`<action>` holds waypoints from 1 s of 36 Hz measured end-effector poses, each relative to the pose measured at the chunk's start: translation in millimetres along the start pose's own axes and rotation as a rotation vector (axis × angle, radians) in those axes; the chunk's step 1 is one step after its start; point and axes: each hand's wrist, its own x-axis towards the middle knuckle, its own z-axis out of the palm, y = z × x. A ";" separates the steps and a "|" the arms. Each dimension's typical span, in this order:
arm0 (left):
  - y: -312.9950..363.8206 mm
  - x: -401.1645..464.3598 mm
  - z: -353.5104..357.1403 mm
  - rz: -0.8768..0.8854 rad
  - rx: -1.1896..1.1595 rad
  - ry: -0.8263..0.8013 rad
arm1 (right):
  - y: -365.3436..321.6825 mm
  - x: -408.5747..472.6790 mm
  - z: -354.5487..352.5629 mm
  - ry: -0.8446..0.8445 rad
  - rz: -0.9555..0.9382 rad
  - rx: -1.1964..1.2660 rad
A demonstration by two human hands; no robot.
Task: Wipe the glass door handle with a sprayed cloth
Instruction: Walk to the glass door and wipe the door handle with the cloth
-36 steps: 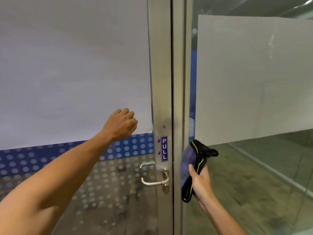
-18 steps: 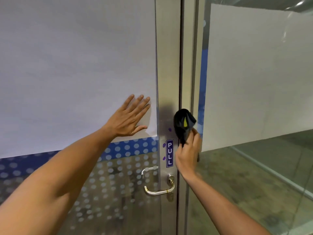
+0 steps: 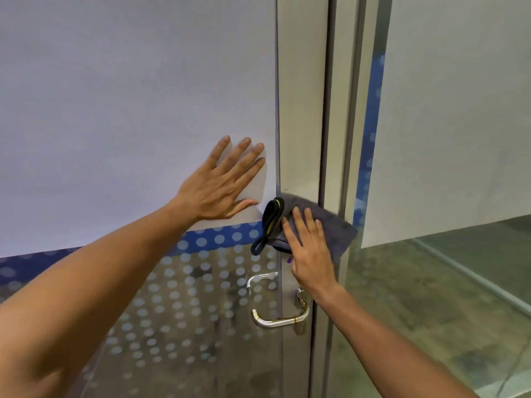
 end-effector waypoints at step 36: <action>2.5 0.5 -13.4 -0.016 -0.003 -0.054 | 39.5 -26.8 -93.2 -0.209 0.527 0.970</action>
